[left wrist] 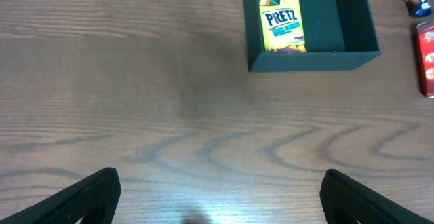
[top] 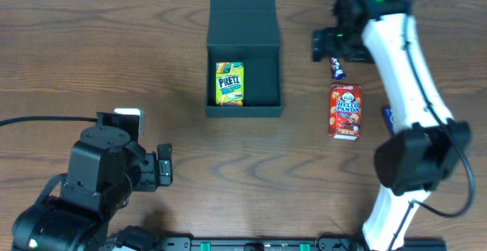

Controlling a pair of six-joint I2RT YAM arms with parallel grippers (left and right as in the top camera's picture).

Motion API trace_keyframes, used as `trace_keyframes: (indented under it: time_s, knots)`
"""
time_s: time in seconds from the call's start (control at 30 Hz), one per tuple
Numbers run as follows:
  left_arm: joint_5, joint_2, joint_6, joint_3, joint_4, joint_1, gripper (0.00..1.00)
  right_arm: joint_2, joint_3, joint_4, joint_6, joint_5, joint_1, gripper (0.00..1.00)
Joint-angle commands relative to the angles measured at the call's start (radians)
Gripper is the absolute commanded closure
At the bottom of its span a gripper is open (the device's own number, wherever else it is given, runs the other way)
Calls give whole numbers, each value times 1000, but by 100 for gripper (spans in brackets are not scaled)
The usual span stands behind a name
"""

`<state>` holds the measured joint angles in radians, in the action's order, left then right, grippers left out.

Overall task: Pack container
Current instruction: 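Move the right gripper to the red Hello Panda box and grasp it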

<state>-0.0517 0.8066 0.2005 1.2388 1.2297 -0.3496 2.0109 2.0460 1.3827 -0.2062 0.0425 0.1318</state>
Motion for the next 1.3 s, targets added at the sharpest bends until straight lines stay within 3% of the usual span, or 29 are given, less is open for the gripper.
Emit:
trace_keyframes:
  time_s: [0.0, 0.23, 0.5, 1.27]
  knots:
    - [0, -3, -21, 12, 1, 3, 5, -72, 2, 24, 81, 6, -37, 4]
    - [0, -3, -21, 12, 1, 3, 5, -146, -40, 52, 92, 6, -74, 3]
    - [0, -3, -21, 12, 1, 3, 5, -270, -418, -174, 91, -21, -109, 1]
    - [0, -3, -21, 12, 1, 3, 5, -270, -847, -572, 69, -32, -122, 1]
